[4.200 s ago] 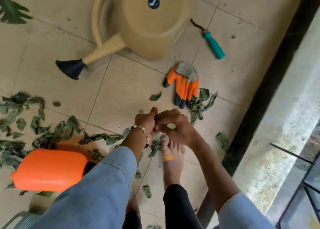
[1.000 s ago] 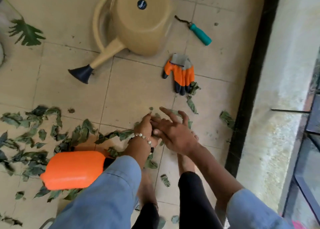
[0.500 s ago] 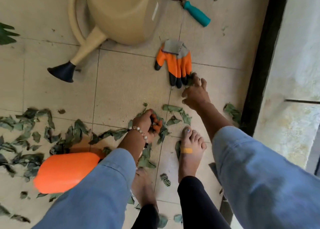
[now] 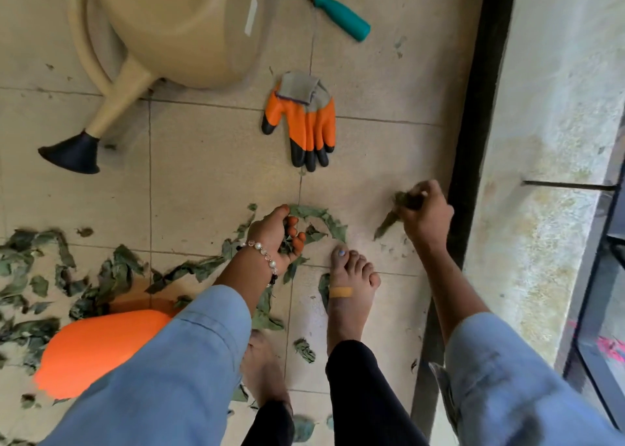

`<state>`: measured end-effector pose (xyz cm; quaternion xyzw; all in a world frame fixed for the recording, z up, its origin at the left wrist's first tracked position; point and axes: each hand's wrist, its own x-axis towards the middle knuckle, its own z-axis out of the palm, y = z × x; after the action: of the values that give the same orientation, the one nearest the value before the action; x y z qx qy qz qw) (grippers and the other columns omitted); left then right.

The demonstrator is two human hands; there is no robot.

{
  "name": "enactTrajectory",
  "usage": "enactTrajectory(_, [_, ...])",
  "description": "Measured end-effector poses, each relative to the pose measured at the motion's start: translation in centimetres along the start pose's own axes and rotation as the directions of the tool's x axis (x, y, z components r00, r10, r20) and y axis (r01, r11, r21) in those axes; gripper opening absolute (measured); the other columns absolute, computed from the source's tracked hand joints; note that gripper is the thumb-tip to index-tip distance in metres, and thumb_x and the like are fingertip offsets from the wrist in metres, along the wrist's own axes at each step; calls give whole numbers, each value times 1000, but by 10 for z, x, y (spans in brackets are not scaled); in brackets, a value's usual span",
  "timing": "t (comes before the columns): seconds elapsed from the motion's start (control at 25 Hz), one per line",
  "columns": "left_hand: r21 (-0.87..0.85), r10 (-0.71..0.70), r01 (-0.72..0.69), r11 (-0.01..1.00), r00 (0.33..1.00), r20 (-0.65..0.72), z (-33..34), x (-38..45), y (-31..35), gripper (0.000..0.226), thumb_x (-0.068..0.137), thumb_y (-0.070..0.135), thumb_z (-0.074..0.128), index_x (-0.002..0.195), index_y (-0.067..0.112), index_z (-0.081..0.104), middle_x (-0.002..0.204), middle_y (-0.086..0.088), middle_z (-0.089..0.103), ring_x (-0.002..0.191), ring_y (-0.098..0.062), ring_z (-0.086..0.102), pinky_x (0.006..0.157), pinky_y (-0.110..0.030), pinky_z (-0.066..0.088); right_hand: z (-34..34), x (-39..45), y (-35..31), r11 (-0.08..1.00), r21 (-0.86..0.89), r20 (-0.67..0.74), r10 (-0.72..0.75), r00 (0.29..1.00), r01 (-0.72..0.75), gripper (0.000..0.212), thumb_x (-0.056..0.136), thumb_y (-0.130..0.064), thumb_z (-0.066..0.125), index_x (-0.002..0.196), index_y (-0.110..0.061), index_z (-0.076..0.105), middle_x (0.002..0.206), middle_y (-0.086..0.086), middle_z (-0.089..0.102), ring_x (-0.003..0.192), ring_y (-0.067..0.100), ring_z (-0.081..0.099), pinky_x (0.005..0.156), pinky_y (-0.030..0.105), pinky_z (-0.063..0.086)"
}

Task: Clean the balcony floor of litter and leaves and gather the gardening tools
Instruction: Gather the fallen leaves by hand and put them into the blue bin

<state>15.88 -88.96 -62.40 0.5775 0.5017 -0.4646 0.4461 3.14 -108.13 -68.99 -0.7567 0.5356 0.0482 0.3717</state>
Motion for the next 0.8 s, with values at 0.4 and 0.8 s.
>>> enactTrajectory(0.4, [54, 53, -55, 997, 998, 29, 6, 7, -27, 40, 99, 31, 50, 65, 10, 47, 38, 0, 46, 49, -16, 53, 37, -14, 43, 11, -11, 45, 963, -266, 8, -37, 999, 38, 23, 90, -6, 58, 111, -2, 68, 100, 19, 69, 90, 32, 63, 78, 36, 51])
enactTrajectory(0.8, [-293, -12, 25, 956, 999, 47, -53, -4, -41, 50, 98, 51, 39, 119, 11, 61, 121, -12, 63, 115, -28, 57, 81, -35, 46, 65, -166, -96, 822, 86, 565, -506, 651, 564, 35, 92, -23, 42, 117, -7, 60, 104, 17, 67, 96, 34, 62, 81, 43, 46])
